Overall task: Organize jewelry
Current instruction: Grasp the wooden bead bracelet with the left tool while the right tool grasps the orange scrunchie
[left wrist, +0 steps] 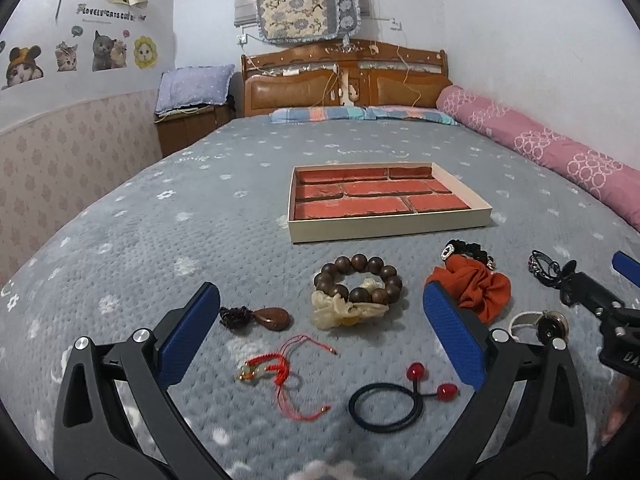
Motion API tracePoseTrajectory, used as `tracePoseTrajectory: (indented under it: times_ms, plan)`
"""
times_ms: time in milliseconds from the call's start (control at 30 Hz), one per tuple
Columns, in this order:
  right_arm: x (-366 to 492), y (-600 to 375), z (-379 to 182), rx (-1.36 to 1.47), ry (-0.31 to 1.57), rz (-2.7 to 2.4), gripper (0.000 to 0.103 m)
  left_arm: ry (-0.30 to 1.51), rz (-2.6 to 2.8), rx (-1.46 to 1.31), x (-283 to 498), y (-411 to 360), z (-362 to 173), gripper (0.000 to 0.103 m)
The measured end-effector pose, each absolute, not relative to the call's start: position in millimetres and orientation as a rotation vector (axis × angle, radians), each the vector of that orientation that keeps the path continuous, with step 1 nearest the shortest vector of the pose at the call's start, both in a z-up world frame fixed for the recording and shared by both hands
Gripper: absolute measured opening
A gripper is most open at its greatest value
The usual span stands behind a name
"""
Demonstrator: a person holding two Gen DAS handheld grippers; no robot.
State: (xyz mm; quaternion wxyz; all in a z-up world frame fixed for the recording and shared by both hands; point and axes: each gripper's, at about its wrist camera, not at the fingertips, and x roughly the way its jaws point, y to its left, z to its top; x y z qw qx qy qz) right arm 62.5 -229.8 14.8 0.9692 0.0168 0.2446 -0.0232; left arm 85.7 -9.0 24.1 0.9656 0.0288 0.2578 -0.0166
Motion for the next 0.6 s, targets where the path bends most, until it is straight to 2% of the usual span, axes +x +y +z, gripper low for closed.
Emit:
tracePoseTrajectory:
  times_ms: [600]
  plan:
    - [143,-220,-1,0.019,0.633,-0.012,0.099,0.671,-0.058,0.006,165,-3,15,0.098]
